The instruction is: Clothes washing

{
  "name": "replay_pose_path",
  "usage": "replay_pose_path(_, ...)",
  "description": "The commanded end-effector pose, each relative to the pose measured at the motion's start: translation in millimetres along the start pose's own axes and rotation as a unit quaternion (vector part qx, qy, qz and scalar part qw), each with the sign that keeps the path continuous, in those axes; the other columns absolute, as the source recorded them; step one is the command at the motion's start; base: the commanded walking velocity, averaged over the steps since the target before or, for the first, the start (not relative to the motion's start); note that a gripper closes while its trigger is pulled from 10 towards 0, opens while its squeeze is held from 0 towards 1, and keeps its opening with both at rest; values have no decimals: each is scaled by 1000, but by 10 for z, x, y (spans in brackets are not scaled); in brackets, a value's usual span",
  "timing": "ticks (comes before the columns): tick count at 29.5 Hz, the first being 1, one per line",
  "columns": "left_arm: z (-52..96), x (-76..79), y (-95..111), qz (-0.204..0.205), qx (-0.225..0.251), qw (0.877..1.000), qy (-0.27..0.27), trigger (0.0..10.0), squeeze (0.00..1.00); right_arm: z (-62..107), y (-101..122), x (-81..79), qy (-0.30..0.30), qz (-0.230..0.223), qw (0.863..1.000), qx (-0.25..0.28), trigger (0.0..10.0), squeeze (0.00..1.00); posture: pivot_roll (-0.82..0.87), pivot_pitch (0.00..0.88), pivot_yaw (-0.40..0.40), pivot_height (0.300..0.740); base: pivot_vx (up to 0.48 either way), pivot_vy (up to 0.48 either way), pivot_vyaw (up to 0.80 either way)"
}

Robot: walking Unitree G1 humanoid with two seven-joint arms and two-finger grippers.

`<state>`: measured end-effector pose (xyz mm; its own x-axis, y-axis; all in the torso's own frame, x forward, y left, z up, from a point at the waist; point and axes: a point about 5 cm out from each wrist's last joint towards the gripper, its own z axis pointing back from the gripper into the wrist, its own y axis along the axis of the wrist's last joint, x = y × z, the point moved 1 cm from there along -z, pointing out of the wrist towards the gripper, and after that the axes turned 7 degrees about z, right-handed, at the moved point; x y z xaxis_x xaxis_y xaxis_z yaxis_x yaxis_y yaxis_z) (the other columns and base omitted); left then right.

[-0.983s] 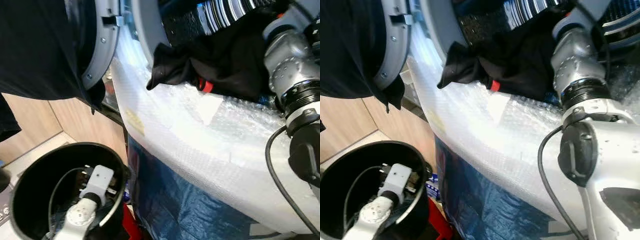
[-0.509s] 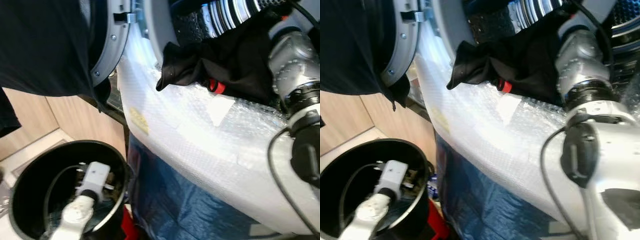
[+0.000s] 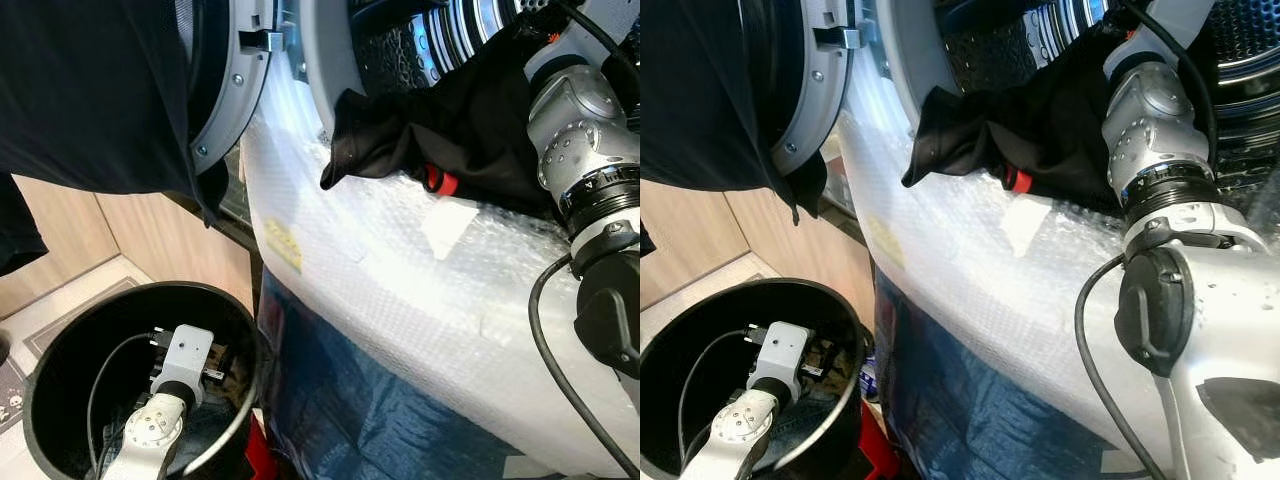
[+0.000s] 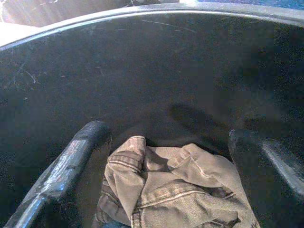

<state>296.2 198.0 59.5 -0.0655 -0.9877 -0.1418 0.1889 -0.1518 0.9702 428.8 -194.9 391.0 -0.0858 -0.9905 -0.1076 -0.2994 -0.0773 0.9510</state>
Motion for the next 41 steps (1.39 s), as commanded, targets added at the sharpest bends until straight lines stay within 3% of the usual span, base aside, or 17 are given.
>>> replay_pose_path(1, 8, 28, 32, -3, 9, 1000, -7, 10000, 0, -3, 50, -3, 3, 1, 1000, 8, 10000, 0, 172, 51, -88, 740, 0, 0, 0)
replay_pose_path(9, 7, 43, 48, 0, 12, 1000, -13, 10000, 0, -4, 69, 22, -9, 12, 1000, 8, 10000, 0, 170, 51, -88, 740, 0, 0, 0)
replay_pose_path(16, 0, 68, 53, 1, 11, 1000, -17, 10000, 0, -13, 326, 114, -29, -36, 998, 31, 10000, 0, 167, 53, -81, 740, 0, 0, 0)
replay_pose_path(21, 5, 52, 62, 3, 14, 1000, -12, 10000, 0, 65, 983, 415, -112, -77, 983, 124, 10000, 0, 180, 54, -93, 740, 0, 0, 0)
replay_pose_path(22, 10, 49, 54, 3, 13, 1000, -11, 10000, 0, 119, 1164, 537, -150, -60, 975, 149, 10000, 0, 179, 55, -95, 740, 0, 0, 0)
replay_pose_path(27, 18, 51, 43, 3, 12, 1000, -9, 10000, 0, 233, 1351, 819, -241, -13, 955, 170, 10000, 0, 179, 55, -97, 740, 0, 0, 0)
replay_pose_path(29, 6, 45, 63, 4, 16, 1000, -6, 10000, 0, 324, 1411, 1029, -305, 7, 935, 182, 10000, 0, 175, 55, -96, 740, 0, 0, 0)
replay_pose_path(31, 0, 45, 70, 3, 17, 1000, -7, 10000, 0, 359, 1407, 1118, -327, 5, 927, 186, 10000, 0, 175, 55, -96, 740, 0, 0, 0)
replay_pose_path(33, 0, 46, 71, 3, 17, 1000, -7, 10000, 0, 364, 1405, 1132, -330, 4, 925, 186, 10000, 0, 175, 55, -96, 740, 0, 0, 0)
replay_pose_path(35, -11, 63, 73, 3, 15, 1000, -10, 10000, 0, 249, 1274, 940, -259, 22, 951, 165, 10000, 0, 162, 52, -92, 740, 0, 0, 0)
replay_pose_path(37, -15, 82, 71, 2, 14, 1000, -15, 10000, 0, 180, 1172, 793, -212, 28, 965, 153, 10000, 0, 157, 53, -87, 740, 0, 0, 0)
replay_pose_path(38, -16, 91, 69, 1, 13, 1000, -18, 10000, 0, 116, 1040, 635, -168, 42, 976, 134, 10000, 0, 160, 55, -83, 740, 0, 0, 0)
replay_pose_path(41, -18, 92, 68, 2, 11, 1000, -20, 10000, 0, 48, 817, 424, -122, 76, 984, 102, 10000, 0, 157, 54, -83, 740, 0, 0, 0)
